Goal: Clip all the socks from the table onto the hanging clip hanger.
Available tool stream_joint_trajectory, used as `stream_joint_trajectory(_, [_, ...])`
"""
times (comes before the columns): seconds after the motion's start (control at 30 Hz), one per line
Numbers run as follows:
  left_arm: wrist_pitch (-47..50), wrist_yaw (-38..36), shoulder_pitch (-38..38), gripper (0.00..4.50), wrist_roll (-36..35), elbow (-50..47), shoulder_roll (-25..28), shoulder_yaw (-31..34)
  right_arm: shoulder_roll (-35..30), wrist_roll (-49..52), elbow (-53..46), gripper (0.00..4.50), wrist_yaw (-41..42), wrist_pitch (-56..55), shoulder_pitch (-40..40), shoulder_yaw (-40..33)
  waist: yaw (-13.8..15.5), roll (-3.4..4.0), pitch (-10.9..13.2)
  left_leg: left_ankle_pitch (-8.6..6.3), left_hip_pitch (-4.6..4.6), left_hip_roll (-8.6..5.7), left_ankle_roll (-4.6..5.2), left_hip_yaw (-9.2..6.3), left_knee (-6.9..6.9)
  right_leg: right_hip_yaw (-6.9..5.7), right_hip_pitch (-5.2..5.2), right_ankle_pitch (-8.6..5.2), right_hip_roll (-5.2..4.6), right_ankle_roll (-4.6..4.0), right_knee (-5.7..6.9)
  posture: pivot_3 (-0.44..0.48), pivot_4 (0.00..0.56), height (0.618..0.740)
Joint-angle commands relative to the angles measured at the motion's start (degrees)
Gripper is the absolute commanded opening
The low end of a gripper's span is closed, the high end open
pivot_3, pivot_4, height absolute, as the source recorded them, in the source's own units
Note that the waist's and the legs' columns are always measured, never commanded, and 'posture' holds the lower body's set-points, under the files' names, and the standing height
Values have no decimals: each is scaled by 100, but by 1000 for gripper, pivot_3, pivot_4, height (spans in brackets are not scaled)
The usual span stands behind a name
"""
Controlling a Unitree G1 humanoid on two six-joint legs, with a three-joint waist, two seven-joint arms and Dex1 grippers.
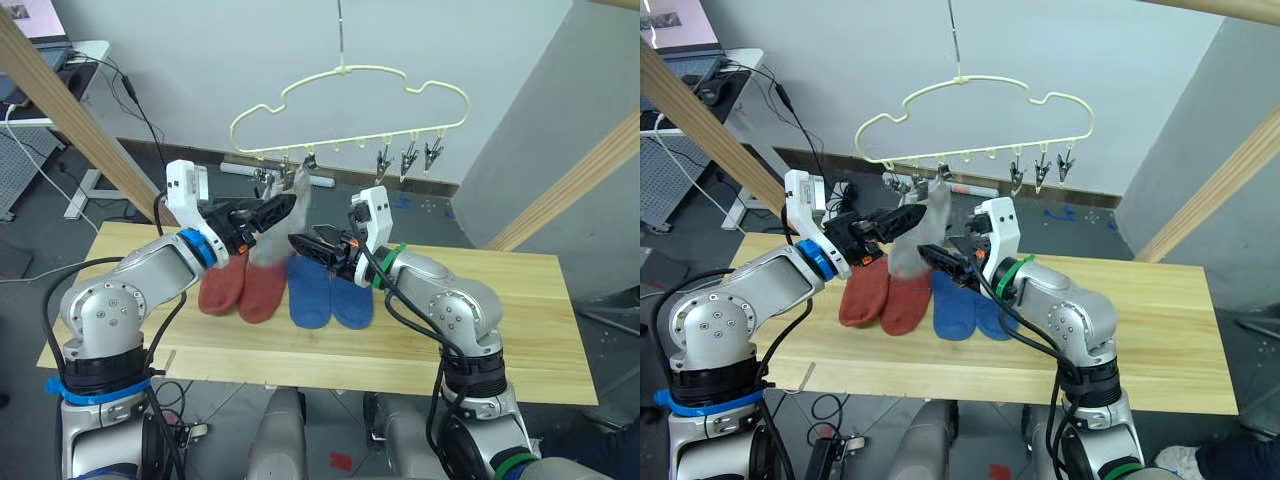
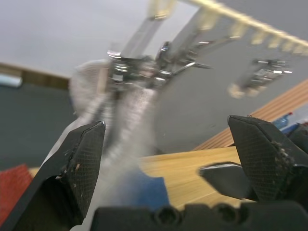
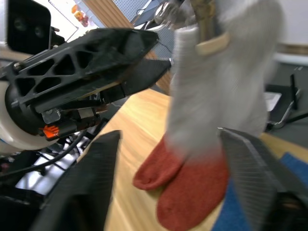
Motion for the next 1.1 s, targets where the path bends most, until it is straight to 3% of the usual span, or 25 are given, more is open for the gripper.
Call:
stream_joint_trajectory(0.03, [-415,-315,44,4500,683,-344,81,-280,-261,-15,-136,4480,-28,-28,26,25,18,0,0,0,0,0,0,0,0,0,0,0,0,0,-1,198,321,740])
stream_joint_trajectory(0.23, [-1828,-673,359,4500,2459,-733,-149,-1082,-1461,-567,-764,4480,236,-772,462,303,98,4,3,-1,-26,-2,1,4,-4,3,-17,0,1,0,-19,193,326,740])
stream_joint_trajectory(0.47, [-2668,-905,442,2294,3673,-714,-560,-1804,-1947,-402,-1283,4500,269,-887,743,76,79,3,5,0,-55,1,0,4,-2,5,-49,0,6,0,-8,166,328,740])
stream_joint_trajectory(0.83, [-3741,-752,-142,2294,5188,275,-1250,-2113,-1830,-426,-1341,4500,-31,-925,711,33,66,2,5,1,-57,-3,3,5,19,6,-48,0,8,0,4,129,323,740])
stream_joint_trajectory(1.1, [-4318,-786,-704,2294,5549,919,-1678,-2035,-1815,-419,-1343,4500,-151,-893,732,-40,63,2,5,1,-58,-4,4,1,32,2,-47,0,9,0,19,126,316,740])
